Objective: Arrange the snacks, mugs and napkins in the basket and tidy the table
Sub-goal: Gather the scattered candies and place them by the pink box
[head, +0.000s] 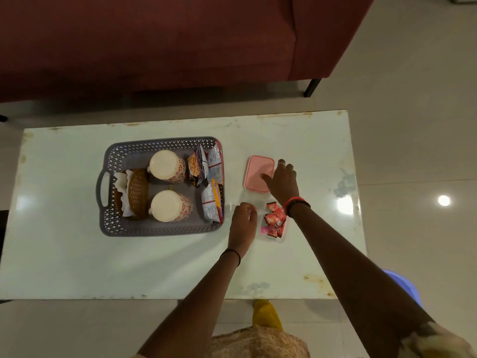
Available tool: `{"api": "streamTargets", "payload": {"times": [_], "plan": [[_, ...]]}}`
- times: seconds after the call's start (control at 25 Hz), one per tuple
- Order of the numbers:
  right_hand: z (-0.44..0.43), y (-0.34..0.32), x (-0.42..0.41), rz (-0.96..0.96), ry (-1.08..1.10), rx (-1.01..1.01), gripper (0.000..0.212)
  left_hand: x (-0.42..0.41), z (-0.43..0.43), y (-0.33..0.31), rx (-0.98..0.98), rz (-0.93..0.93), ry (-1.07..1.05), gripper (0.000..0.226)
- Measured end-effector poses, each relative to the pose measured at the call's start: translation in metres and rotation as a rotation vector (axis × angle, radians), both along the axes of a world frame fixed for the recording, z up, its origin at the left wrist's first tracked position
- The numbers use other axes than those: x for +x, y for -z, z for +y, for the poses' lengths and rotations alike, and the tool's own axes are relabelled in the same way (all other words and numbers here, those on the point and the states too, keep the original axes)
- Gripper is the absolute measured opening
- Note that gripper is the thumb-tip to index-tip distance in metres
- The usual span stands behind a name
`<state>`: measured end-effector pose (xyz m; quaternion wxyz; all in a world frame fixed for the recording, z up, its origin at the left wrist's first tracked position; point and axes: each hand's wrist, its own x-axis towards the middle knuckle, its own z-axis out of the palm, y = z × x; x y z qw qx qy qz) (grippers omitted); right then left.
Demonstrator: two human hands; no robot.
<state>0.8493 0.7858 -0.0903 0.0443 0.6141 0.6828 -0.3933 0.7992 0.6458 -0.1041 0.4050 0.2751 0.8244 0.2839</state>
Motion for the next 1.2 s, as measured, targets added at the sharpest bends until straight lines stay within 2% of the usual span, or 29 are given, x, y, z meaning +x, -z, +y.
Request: {"api": "streamTargets", "payload": {"times": [0.16, 0.36, 0.52, 0.64, 0.72, 0.8, 0.88, 0.96, 1.08, 1.2], "plan": [[0.001, 0.011, -0.030, -0.135, 0.043, -0.072, 0.103, 0.003, -0.005, 0.007, -0.006, -0.040, 0.079, 0.023], [-0.007, 0.022, -0.044, -0.267, -0.020, 0.049, 0.115, 0.003, -0.003, 0.012, 0.010, -0.026, 0.107, 0.019], [-0.007, 0.024, -0.050, -0.121, 0.077, -0.017, 0.104, -0.001, -0.003, 0.013, -0.010, -0.035, 0.117, 0.017], [0.000, 0.014, -0.044, 0.106, 0.262, -0.120, 0.075, 0.000, -0.003, 0.013, -0.012, -0.068, 0.100, 0.017], [0.007, 0.003, -0.028, 0.233, 0.386, -0.176, 0.047, 0.002, -0.002, 0.012, -0.045, -0.093, 0.092, 0.019], [0.010, -0.005, -0.001, 0.299, 0.483, -0.196, 0.034, 0.003, -0.002, 0.011, -0.081, -0.112, 0.075, 0.020], [0.003, -0.015, 0.030, 0.429, 0.659, -0.262, 0.035, 0.003, -0.003, 0.010, -0.100, -0.126, 0.062, 0.020], [-0.014, -0.024, 0.059, 0.463, 0.708, -0.245, 0.041, 0.003, -0.004, 0.009, -0.094, -0.137, 0.062, 0.021], [-0.045, -0.025, 0.077, 0.267, 0.503, -0.134, 0.062, 0.003, -0.004, 0.007, -0.067, -0.145, 0.073, 0.028], [-0.077, -0.017, 0.068, 0.196, 0.327, -0.197, 0.062, 0.003, -0.003, 0.005, -0.063, -0.204, 0.028, 0.032]]}}
